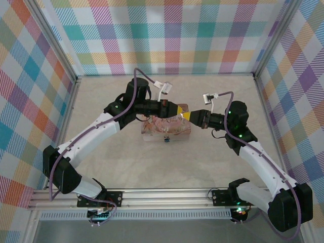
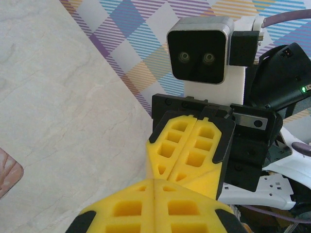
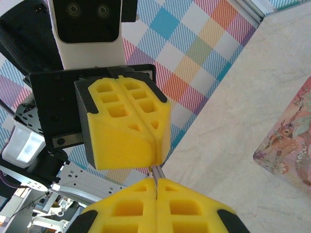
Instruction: Unlock a padlock with a key
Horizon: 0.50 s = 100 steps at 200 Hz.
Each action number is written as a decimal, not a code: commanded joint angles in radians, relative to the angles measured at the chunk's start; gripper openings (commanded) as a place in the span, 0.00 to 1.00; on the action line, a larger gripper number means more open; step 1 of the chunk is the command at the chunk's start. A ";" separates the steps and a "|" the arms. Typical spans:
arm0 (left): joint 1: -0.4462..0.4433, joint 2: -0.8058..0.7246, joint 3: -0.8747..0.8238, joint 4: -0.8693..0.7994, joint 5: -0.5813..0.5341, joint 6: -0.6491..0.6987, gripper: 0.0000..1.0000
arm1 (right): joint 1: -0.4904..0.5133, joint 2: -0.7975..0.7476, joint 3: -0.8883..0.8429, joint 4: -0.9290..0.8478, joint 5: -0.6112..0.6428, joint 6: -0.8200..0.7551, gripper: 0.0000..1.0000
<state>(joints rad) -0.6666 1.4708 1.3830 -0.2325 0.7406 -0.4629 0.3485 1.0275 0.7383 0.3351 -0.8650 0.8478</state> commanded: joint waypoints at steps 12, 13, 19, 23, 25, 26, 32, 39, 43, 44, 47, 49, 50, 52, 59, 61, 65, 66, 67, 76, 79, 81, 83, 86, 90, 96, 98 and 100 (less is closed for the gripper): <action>-0.013 -0.011 -0.015 0.033 -0.005 -0.016 0.00 | 0.010 -0.026 -0.017 0.041 -0.018 -0.015 0.00; -0.013 -0.011 -0.015 0.033 -0.005 -0.016 0.00 | 0.009 -0.026 -0.017 0.042 -0.017 -0.015 0.00; -0.013 -0.010 -0.016 0.032 -0.004 -0.015 0.00 | 0.010 -0.031 -0.019 0.042 -0.010 -0.017 0.00; -0.013 -0.012 -0.018 0.032 -0.005 -0.015 0.00 | 0.010 -0.033 -0.017 0.036 -0.006 -0.020 0.00; -0.013 -0.011 -0.018 0.032 -0.006 -0.015 0.00 | 0.010 -0.035 -0.015 0.033 -0.004 -0.022 0.00; -0.012 -0.012 -0.019 0.032 -0.007 -0.015 0.00 | 0.010 -0.035 -0.015 0.031 -0.003 -0.023 0.00; -0.012 -0.015 -0.021 0.033 -0.009 -0.015 0.00 | 0.010 -0.035 -0.013 0.022 -0.001 -0.030 0.00; -0.013 -0.017 -0.024 0.037 -0.013 -0.018 0.00 | 0.010 -0.032 -0.008 0.013 -0.001 -0.035 0.00; -0.012 -0.019 -0.025 0.036 -0.018 -0.020 0.00 | 0.009 -0.030 -0.007 0.012 -0.002 -0.036 0.00; -0.012 -0.020 -0.025 0.036 -0.020 -0.019 0.00 | 0.010 -0.029 -0.008 0.010 -0.002 -0.036 0.00; -0.011 -0.021 -0.024 0.033 -0.026 -0.020 0.03 | 0.010 -0.028 -0.007 0.009 -0.002 -0.036 0.00; -0.011 -0.022 -0.024 0.031 -0.032 -0.019 0.07 | 0.010 -0.027 -0.007 0.009 -0.002 -0.036 0.00; -0.011 -0.022 -0.024 0.030 -0.035 -0.020 0.09 | 0.010 -0.027 -0.007 0.009 -0.002 -0.037 0.00; -0.011 -0.023 -0.023 0.027 -0.041 -0.020 0.14 | 0.010 -0.026 -0.008 0.009 -0.002 -0.038 0.00; -0.009 -0.028 -0.022 0.018 -0.061 -0.020 0.29 | 0.010 -0.026 -0.008 0.005 -0.001 -0.040 0.00; -0.007 -0.030 -0.023 0.017 -0.067 -0.021 0.33 | 0.010 -0.027 -0.009 0.003 0.001 -0.042 0.00; -0.004 -0.034 -0.025 0.013 -0.078 -0.022 0.40 | 0.010 -0.028 -0.010 0.002 0.005 -0.042 0.00; -0.003 -0.034 -0.025 0.012 -0.080 -0.022 0.41 | 0.010 -0.028 -0.012 0.000 0.005 -0.044 0.00; -0.002 -0.035 -0.026 0.012 -0.083 -0.023 0.42 | 0.010 -0.029 -0.011 -0.001 0.006 -0.044 0.00; 0.006 -0.046 -0.038 0.017 -0.104 -0.032 0.46 | 0.010 -0.033 -0.015 -0.003 0.015 -0.047 0.00; 0.009 -0.050 -0.042 0.019 -0.109 -0.035 0.47 | 0.010 -0.035 -0.015 -0.005 0.016 -0.048 0.00; 0.011 -0.052 -0.046 0.022 -0.113 -0.036 0.48 | 0.010 -0.036 -0.015 -0.007 0.019 -0.048 0.00; 0.013 -0.056 -0.049 0.025 -0.116 -0.037 0.49 | 0.010 -0.037 -0.014 -0.010 0.020 -0.050 0.00; 0.017 -0.060 -0.056 0.028 -0.121 -0.041 0.51 | 0.010 -0.038 -0.015 -0.015 0.023 -0.051 0.00; 0.020 -0.066 -0.064 0.033 -0.127 -0.046 0.53 | 0.010 -0.041 -0.013 -0.016 0.026 -0.055 0.00; 0.027 -0.076 -0.078 0.045 -0.131 -0.055 0.54 | 0.009 -0.044 -0.012 -0.027 0.030 -0.061 0.00; 0.030 -0.079 -0.082 0.048 -0.133 -0.057 0.54 | 0.009 -0.045 -0.011 -0.032 0.032 -0.064 0.00; 0.030 -0.082 -0.086 0.051 -0.133 -0.059 0.54 | 0.009 -0.046 -0.012 -0.035 0.034 -0.066 0.00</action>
<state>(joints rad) -0.6582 1.4528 1.3415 -0.2253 0.6594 -0.4965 0.3531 1.0126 0.7322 0.3202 -0.8463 0.8276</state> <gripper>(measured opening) 0.529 0.059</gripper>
